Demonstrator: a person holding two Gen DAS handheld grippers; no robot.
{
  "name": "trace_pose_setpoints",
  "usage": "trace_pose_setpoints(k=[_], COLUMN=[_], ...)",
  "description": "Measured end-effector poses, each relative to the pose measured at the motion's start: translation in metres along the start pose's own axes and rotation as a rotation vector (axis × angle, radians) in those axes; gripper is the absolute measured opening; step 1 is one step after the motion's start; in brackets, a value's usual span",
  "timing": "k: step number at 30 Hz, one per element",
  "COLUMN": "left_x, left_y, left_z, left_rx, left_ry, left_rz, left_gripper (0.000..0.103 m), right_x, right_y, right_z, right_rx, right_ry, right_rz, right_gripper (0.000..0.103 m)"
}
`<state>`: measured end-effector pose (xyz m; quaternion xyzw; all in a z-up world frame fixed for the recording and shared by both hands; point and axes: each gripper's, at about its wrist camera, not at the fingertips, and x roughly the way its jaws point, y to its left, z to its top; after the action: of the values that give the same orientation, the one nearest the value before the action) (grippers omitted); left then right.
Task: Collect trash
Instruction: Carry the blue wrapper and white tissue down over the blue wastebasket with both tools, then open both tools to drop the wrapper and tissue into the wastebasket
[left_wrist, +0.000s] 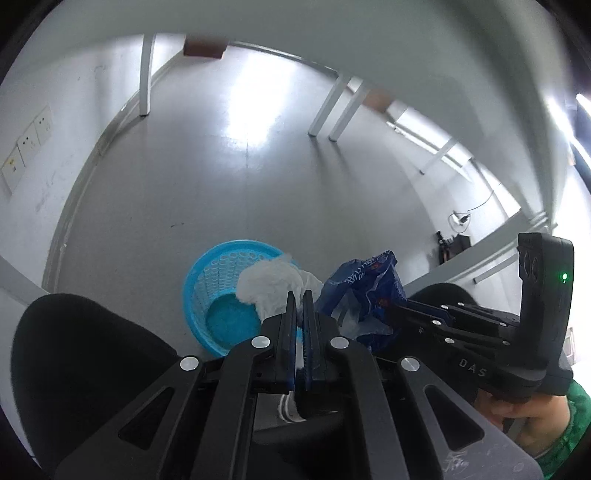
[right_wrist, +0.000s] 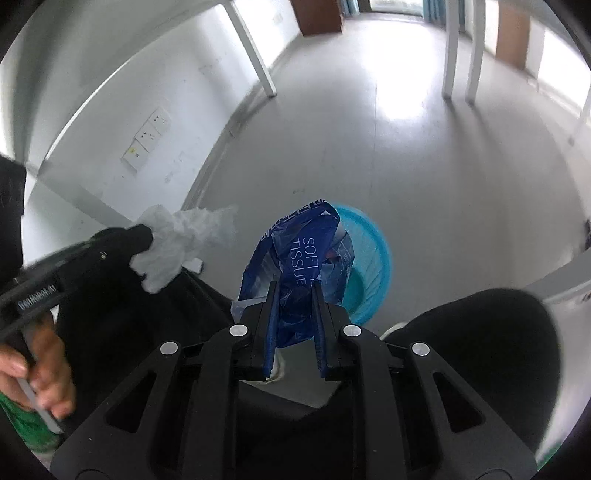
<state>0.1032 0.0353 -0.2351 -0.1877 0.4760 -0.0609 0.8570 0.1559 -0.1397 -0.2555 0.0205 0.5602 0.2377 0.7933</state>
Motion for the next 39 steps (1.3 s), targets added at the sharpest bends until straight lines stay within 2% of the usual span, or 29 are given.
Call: trace_pose_setpoints(k=[5, 12, 19, 25, 29, 32, 38, 39], left_x=[0.034, 0.074, 0.122, 0.14, 0.158, 0.163, 0.163, 0.162], left_y=[0.014, 0.037, 0.052, 0.052, 0.063, 0.072, 0.064, 0.063], left_z=[0.007, 0.015, 0.023, 0.025, 0.028, 0.027, 0.026, 0.027], left_rx=[-0.023, -0.111, -0.209, -0.195, -0.24, -0.274, -0.243, -0.241], left_ry=[0.063, 0.181, 0.274, 0.307, 0.339, 0.357, 0.353, 0.347], left_rz=[0.049, 0.025, 0.091, 0.11, 0.103, 0.094, 0.09, 0.1], left_gripper=[0.002, 0.002, 0.002, 0.002, 0.002, 0.002, 0.002, 0.006], right_x=[0.028, 0.076, 0.125, 0.169, 0.189, 0.193, 0.198, 0.196], right_y=[-0.013, -0.028, -0.032, -0.05, -0.055, -0.059, -0.059, -0.061], right_z=[0.01, 0.026, 0.044, 0.053, 0.058, 0.058, 0.059, 0.057], right_rx=[0.05, 0.118, 0.131, 0.199, 0.207, 0.205, 0.218, 0.218], right_ry=[0.046, 0.124, 0.197, 0.279, 0.317, 0.33, 0.329, 0.325], right_rz=[-0.031, -0.028, -0.05, -0.061, -0.072, -0.086, -0.063, -0.062], right_gripper=[0.016, 0.016, 0.016, 0.016, 0.016, 0.016, 0.019, 0.021])
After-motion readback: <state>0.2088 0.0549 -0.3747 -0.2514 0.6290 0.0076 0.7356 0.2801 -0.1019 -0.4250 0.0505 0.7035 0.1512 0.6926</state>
